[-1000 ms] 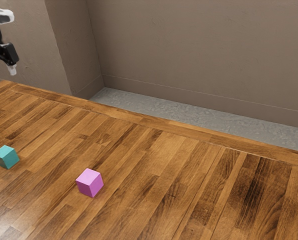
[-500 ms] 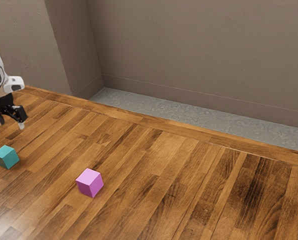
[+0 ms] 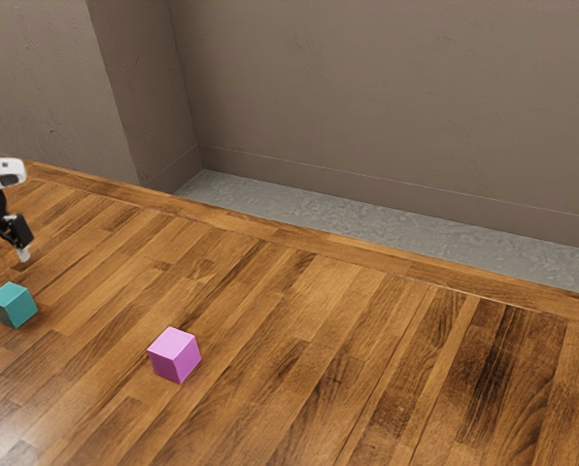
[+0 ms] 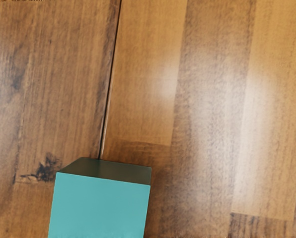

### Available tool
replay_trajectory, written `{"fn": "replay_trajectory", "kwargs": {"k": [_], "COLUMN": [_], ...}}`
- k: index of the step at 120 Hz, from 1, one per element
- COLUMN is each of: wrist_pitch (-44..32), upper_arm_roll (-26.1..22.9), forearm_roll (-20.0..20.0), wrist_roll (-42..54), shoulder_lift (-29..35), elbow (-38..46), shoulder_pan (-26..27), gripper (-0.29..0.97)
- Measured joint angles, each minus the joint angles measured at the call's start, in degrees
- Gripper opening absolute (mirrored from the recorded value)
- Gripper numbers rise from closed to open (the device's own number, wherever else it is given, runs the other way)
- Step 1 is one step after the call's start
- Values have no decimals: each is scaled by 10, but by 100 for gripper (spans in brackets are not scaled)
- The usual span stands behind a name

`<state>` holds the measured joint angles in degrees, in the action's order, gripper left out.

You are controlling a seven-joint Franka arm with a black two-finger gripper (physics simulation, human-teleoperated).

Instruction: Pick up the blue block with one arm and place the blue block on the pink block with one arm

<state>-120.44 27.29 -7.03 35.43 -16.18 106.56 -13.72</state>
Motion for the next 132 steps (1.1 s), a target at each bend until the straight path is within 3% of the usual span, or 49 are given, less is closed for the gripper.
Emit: {"fn": "replay_trajectory", "kwargs": {"k": [12, 23, 34, 67, 88, 132], "wrist_pitch": [-10, -19, -29, -56, -76, -56], "upper_arm_roll": [-6, -140, -187, -201, -256, -258], "forearm_roll": [7, 10, 24, 62, 62, 69], "wrist_roll": [31, 56, 79, 130, 148, 45], "shoulder_lift": [-27, -72, -89, -90, -112, -92], "elbow": [-13, -54, -69, -68, -69, -43], "shoulder_pan": [-10, -129, -178, -215, -247, -252], "gripper": [68, 68, 68, 68, 68, 68]}}
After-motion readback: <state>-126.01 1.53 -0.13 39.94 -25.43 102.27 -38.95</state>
